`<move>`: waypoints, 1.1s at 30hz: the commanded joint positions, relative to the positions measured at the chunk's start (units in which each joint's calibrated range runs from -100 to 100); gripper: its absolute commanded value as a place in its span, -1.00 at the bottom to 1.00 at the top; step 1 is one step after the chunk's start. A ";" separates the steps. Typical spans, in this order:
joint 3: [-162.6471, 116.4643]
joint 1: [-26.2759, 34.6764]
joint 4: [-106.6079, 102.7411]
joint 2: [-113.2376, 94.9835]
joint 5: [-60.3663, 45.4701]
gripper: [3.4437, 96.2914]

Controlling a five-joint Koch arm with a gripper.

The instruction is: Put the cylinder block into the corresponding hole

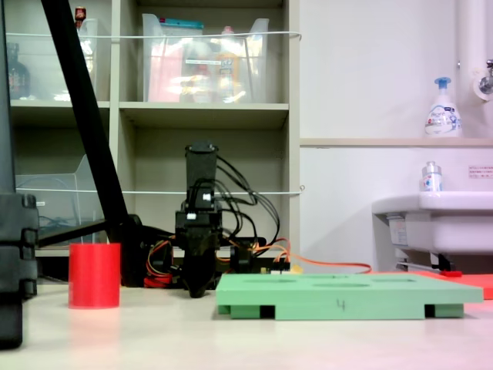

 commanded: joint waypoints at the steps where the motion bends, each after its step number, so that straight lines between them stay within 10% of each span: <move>1: -1.18 -0.59 -3.48 -0.55 0.93 0.00; 11: -1.18 -1.12 51.31 -0.55 38.93 0.02; 24: -1.18 -4.30 46.88 -0.55 48.30 0.12; 33: -1.18 -4.10 77.50 29.20 48.30 0.95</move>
